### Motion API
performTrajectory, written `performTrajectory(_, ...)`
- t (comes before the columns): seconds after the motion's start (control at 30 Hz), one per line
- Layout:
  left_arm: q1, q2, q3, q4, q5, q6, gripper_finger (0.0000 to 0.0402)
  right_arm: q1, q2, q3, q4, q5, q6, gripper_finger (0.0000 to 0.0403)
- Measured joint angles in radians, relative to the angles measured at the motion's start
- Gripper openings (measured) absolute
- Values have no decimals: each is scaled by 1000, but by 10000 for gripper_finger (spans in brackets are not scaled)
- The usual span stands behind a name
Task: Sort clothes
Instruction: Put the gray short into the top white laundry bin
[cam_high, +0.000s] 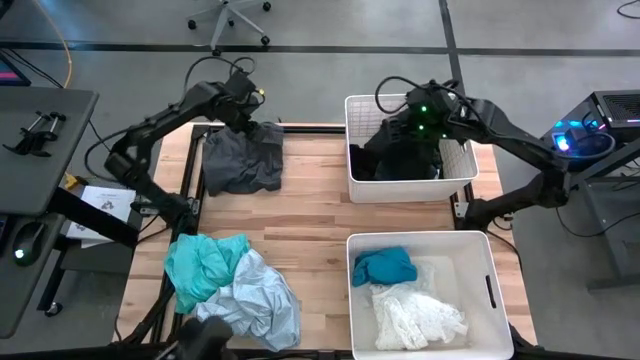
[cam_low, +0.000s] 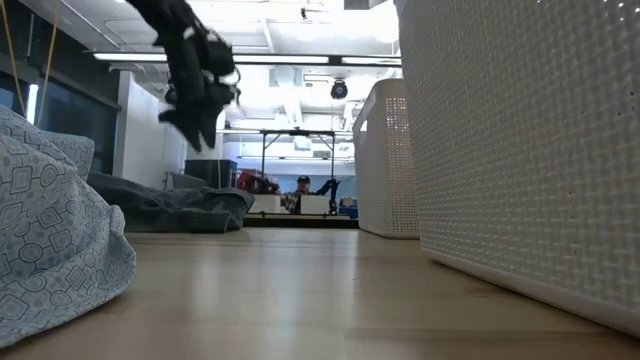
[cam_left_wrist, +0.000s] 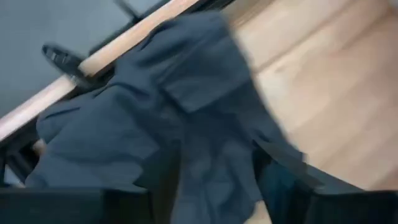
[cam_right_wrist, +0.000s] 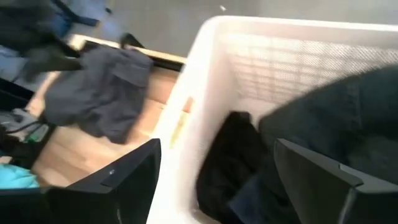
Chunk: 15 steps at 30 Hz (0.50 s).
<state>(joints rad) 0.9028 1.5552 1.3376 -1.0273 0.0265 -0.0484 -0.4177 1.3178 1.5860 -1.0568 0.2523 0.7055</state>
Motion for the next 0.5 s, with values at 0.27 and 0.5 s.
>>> performTrajectory(0.27,61,246,0,-6,-66,34,236,102,1,-47,68,64,-7,298)
performTrajectory(0.5,10,428,-4,-60,73,135,205,166,1,-90,109,72,32,298)
